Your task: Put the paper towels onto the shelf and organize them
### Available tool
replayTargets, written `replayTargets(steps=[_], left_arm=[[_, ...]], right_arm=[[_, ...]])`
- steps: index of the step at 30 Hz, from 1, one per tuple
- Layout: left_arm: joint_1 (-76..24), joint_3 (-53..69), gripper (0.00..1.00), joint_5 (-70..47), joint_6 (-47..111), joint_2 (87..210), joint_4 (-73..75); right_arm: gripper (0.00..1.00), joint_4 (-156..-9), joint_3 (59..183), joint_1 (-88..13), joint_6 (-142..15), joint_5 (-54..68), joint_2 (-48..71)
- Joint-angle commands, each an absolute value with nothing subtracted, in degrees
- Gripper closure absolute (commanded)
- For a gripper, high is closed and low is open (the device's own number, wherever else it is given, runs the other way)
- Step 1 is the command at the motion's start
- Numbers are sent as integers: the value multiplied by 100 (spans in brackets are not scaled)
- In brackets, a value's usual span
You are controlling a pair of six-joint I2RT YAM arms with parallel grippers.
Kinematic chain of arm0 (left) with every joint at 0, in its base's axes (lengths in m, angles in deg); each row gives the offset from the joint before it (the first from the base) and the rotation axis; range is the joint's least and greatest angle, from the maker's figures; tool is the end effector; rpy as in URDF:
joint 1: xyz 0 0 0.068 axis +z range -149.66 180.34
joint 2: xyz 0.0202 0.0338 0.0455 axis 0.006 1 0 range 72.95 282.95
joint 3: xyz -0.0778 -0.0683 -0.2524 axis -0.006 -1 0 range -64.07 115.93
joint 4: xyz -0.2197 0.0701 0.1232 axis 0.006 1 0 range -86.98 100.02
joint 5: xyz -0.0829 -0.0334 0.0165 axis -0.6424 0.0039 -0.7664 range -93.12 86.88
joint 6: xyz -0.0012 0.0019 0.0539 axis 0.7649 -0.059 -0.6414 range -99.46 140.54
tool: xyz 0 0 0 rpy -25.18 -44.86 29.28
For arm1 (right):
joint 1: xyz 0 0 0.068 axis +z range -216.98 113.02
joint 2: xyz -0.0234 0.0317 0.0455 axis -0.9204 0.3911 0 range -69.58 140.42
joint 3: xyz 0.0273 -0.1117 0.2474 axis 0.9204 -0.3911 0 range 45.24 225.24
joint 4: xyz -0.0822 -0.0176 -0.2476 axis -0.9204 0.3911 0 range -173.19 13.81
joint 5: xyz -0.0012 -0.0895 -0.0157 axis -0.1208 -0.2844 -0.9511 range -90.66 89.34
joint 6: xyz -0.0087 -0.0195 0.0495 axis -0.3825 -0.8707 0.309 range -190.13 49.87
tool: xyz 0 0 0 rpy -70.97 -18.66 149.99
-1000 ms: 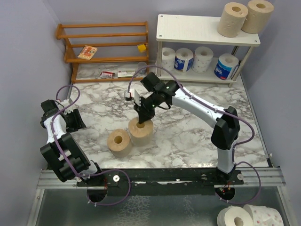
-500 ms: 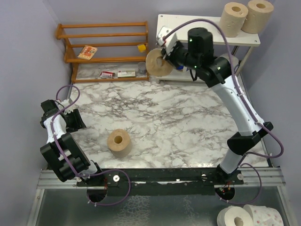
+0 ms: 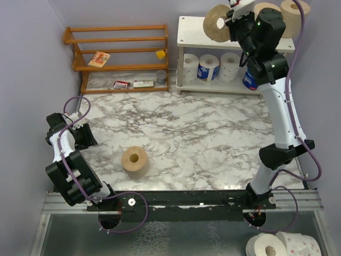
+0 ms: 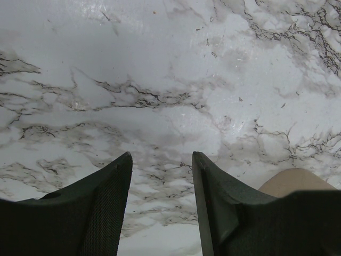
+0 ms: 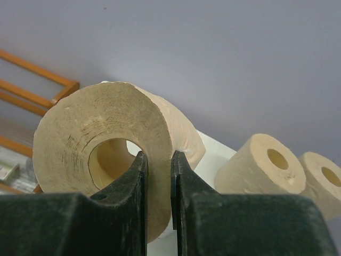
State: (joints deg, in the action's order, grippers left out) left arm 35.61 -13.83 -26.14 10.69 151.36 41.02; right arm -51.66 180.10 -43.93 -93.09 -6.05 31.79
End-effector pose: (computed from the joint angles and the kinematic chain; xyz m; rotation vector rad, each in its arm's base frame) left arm 0.2157 0.1355 0.2116 -0.4620 2.5558 -0.2782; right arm 0.3257 0.1349 0.5614 -0.5312 1.4423 -0.0710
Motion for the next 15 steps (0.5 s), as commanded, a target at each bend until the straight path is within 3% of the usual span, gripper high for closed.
replayTargets(steps=[1, 15], left_arm=[[3612, -1247, 49, -2758, 1005, 15119, 4100], [3620, -1236, 49, -2792, 1000, 15196, 4099]], right_arm=[[99, -6335, 18026, -4601, -8786, -1249, 3198], [99, -6493, 17634, -5599, -6750, -404, 3582]])
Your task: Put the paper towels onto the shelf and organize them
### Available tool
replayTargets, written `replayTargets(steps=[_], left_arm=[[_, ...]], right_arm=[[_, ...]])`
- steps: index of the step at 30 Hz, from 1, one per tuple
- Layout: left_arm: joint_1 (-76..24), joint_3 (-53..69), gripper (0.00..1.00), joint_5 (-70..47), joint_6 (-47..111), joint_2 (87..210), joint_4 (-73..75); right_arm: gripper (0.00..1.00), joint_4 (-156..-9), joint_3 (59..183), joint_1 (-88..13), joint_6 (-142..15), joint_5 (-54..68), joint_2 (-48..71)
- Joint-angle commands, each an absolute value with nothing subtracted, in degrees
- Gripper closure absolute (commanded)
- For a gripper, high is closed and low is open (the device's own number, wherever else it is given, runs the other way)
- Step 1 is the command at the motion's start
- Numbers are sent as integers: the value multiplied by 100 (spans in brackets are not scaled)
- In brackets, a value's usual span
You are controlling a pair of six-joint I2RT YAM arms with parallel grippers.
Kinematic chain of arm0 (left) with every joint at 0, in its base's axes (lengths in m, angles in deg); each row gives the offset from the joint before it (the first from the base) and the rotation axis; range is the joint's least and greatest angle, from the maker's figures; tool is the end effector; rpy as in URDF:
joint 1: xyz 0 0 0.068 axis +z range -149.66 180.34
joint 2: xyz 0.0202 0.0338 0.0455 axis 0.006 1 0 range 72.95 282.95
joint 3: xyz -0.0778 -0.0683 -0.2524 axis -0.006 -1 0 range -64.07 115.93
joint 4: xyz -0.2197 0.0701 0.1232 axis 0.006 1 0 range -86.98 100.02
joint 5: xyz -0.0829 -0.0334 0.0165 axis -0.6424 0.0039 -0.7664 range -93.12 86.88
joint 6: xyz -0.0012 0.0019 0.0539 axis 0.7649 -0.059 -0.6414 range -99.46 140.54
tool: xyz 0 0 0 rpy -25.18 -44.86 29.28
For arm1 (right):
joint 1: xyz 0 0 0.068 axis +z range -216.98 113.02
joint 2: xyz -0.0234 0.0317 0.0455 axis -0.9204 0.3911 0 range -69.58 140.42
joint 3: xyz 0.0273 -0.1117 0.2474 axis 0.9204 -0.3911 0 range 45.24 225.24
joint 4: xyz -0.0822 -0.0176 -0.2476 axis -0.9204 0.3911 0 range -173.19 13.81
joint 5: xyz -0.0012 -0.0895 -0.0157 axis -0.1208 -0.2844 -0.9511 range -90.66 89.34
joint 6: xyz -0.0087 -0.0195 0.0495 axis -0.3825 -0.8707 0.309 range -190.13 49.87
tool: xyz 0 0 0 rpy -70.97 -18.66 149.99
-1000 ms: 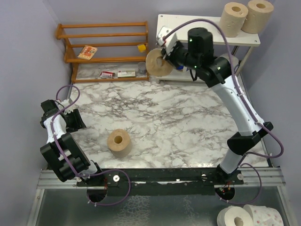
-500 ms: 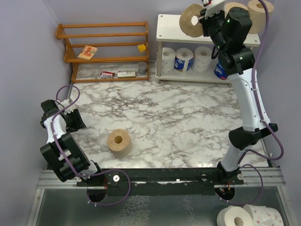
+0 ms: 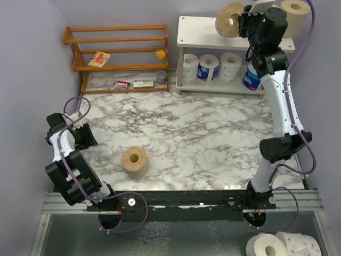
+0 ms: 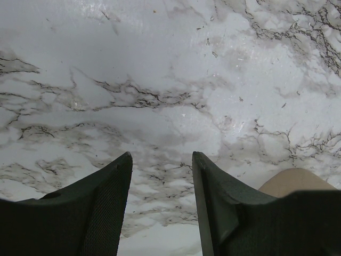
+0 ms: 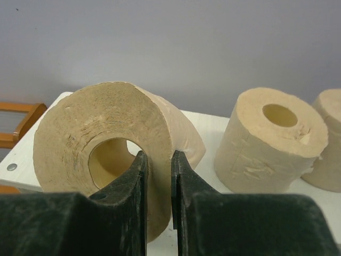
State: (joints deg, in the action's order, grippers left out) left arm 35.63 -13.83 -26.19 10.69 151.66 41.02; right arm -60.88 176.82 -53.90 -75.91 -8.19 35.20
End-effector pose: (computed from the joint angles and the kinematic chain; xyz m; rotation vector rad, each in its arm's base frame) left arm 0.2160 0.1358 0.2104 -0.4644 2.5594 -0.2823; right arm 0.3789 0.0832 0.5415 -0.1395 1.4864 0.0048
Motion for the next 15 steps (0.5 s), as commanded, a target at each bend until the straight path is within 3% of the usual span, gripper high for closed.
replayTargets(steps=[1, 15], left_arm=[[3620, -1236, 49, -2798, 1001, 15199, 4099], [3616, -1235, 49, -2794, 1003, 15204, 4107]], right_arm=[[99, -6478, 17610, -5626, -6678, -322, 3587], [99, -6442, 17324, -6070, -6258, -695, 3831]])
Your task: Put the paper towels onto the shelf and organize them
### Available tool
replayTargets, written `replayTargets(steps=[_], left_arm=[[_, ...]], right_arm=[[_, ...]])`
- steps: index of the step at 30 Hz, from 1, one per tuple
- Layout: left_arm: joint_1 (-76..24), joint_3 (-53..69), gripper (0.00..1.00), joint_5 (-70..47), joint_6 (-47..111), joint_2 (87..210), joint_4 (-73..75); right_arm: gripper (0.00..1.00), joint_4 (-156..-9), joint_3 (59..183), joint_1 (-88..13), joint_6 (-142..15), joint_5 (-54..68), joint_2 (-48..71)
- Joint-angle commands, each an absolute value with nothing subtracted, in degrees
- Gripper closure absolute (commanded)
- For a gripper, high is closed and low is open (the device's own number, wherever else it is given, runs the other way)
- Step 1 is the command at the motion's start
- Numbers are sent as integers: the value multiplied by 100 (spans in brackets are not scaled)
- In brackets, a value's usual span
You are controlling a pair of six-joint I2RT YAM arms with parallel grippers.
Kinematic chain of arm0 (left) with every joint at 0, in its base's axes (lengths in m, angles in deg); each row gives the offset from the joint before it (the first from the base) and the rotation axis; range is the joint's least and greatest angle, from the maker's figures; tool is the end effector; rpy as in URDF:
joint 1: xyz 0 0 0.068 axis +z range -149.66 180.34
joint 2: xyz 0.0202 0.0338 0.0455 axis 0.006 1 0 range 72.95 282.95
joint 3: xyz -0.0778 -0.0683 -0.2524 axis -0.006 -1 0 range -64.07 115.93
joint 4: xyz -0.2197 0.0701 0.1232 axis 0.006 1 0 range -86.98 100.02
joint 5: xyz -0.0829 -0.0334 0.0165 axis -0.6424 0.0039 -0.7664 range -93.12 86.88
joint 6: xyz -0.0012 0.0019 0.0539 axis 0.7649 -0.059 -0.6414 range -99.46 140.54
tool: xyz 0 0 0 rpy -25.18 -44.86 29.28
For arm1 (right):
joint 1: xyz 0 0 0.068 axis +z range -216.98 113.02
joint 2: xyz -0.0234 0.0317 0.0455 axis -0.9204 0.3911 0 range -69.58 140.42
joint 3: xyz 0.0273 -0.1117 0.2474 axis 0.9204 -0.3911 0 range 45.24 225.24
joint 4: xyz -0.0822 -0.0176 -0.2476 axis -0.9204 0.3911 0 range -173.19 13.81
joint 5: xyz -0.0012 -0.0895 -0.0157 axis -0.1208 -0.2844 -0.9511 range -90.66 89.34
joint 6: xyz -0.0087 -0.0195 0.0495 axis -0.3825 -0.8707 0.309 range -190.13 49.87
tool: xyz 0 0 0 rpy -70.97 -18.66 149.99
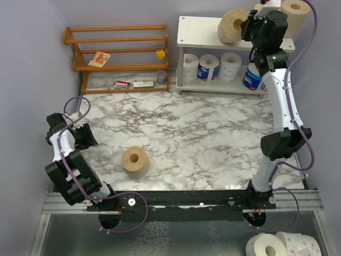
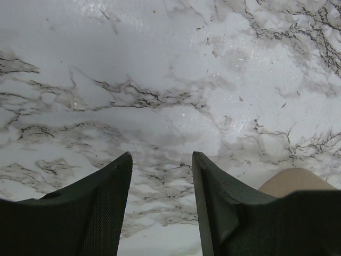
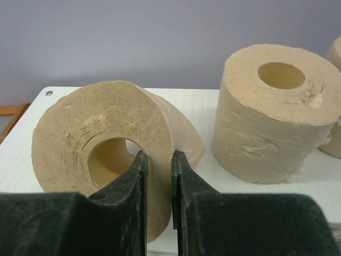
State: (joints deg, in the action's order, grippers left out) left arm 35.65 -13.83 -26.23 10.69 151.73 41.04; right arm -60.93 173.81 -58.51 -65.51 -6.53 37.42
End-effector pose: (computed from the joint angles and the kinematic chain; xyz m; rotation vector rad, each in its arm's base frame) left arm 0.2161 0.1359 0.2101 -0.4652 2.5602 -0.2840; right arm 0.4084 0.0571 0.5106 0.0269 1.5831 0.0976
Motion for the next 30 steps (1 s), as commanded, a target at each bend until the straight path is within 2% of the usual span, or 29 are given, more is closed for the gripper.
replayTargets(steps=[1, 9, 13, 14, 17, 24, 30], left_arm=[[3620, -1233, 49, -2795, 1004, 15205, 4100], [3620, -1225, 49, -2784, 1000, 15221, 4102], [3619, -1229, 49, -2782, 1001, 15219, 4099], [3620, -1229, 49, -2774, 1002, 15218, 4101], [3620, -1225, 49, -2775, 1004, 15215, 4102], [3619, -1227, 48, -2768, 1016, 15236, 4100], [3620, -1225, 48, -2764, 1015, 15238, 4104]], right_arm=[[99, -6438, 17326, -6092, -6257, -706, 3839], [95, -6445, 17412, -6266, -6244, -704, 3947], [86, -6452, 17445, -6276, -6240, -628, 3976], [83, -6455, 17463, -6280, -6239, -610, 3988], [65, -6464, 17581, -6281, -6292, -559, 4022], [35, -6901, 17589, -6302, -6490, -353, 4002], [25, -7526, 17837, -6319, -6814, 21, 4113]])
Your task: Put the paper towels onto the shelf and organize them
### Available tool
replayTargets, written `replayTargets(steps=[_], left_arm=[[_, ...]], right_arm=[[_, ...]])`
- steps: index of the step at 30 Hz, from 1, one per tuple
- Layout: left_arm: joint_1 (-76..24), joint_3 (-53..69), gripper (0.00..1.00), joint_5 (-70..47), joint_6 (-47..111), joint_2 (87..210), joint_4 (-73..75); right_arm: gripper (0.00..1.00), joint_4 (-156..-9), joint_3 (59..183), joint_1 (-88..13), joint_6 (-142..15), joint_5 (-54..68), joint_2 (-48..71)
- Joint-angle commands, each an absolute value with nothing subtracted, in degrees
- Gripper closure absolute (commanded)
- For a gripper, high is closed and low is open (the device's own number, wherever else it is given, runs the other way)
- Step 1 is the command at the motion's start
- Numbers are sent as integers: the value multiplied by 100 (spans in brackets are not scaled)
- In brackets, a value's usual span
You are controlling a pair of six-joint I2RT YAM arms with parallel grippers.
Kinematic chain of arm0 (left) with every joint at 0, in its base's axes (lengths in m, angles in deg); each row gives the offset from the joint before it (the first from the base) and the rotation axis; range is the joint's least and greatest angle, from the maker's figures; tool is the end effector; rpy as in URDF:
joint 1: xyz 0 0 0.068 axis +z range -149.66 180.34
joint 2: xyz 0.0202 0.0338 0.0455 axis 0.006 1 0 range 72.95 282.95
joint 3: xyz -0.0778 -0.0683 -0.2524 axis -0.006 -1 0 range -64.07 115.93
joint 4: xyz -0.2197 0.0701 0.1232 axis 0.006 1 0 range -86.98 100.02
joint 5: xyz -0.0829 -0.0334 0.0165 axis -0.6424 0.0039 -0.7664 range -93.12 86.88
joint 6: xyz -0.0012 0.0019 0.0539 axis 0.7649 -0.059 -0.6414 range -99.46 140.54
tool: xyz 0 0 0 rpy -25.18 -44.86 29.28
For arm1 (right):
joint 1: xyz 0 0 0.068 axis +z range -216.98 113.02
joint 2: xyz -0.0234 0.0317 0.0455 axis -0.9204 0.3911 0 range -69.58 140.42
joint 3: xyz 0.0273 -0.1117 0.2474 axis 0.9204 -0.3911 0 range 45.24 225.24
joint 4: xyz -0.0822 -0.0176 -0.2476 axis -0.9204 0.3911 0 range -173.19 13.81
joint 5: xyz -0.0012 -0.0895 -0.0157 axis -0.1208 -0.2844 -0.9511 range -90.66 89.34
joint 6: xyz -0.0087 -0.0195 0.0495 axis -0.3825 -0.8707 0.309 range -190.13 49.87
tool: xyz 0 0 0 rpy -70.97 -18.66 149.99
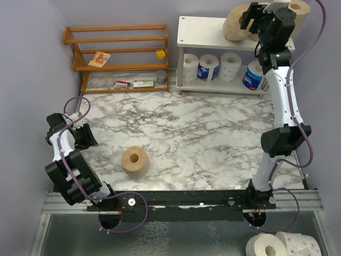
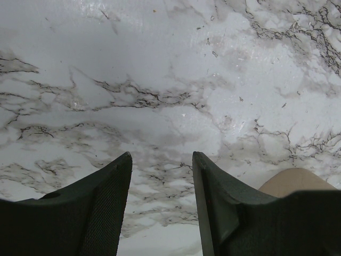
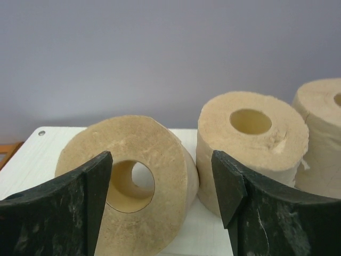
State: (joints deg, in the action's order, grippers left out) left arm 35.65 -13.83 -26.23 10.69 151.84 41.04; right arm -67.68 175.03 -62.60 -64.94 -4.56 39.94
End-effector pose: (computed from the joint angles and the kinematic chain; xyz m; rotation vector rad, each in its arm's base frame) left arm 0.2162 0.1360 0.2097 -0.4660 2.5617 -0.2851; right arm 0.4253 0.0301 0.5127 0.0655 1.4868 0.0844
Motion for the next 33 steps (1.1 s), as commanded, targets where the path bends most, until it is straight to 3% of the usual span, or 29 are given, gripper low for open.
replayTargets(steps=[1, 7, 12, 16, 20, 22, 23, 24, 27, 33], left_arm=[[3620, -1229, 48, -2764, 1016, 15234, 4100], [3620, -1228, 48, -2741, 1018, 15227, 4104], [3620, -1230, 48, -2739, 1020, 15239, 4108], [3620, -1216, 48, -2719, 1025, 15262, 4106], [3620, -1209, 44, -2494, 1108, 15245, 4100], [3620, -1203, 31, -2244, 1203, 15195, 4092], [3620, -1208, 10, -2107, 1256, 15157, 4068], [3620, -1206, 2, -2065, 1274, 15114, 4062], [3631, -1204, 1, -2301, 1196, 14883, 4071], [3636, -1342, 1, -2750, 1017, 14216, 4022]], right_arm=[[22, -7614, 17969, -6320, -6885, 180, 4161], [12, -7867, 18764, -6320, -7085, 665, 4399], [10, -8308, 17718, -6320, -7457, 895, 3830], [0, -8246, 17163, -6320, -8025, 979, 3512], [0, -7105, 16986, -6320, -8899, 1012, 3025], [0, -6310, 16130, -6320, -9341, 1485, 2384], [0, -6122, 15335, -6320, -9711, 1851, 1948], [0, -6059, 14306, -6320, -10046, 2191, 1388], [0, -5551, 11918, -6312, -10713, 2829, 114], [0, -4970, 10053, -6311, -10023, 3445, -564]])
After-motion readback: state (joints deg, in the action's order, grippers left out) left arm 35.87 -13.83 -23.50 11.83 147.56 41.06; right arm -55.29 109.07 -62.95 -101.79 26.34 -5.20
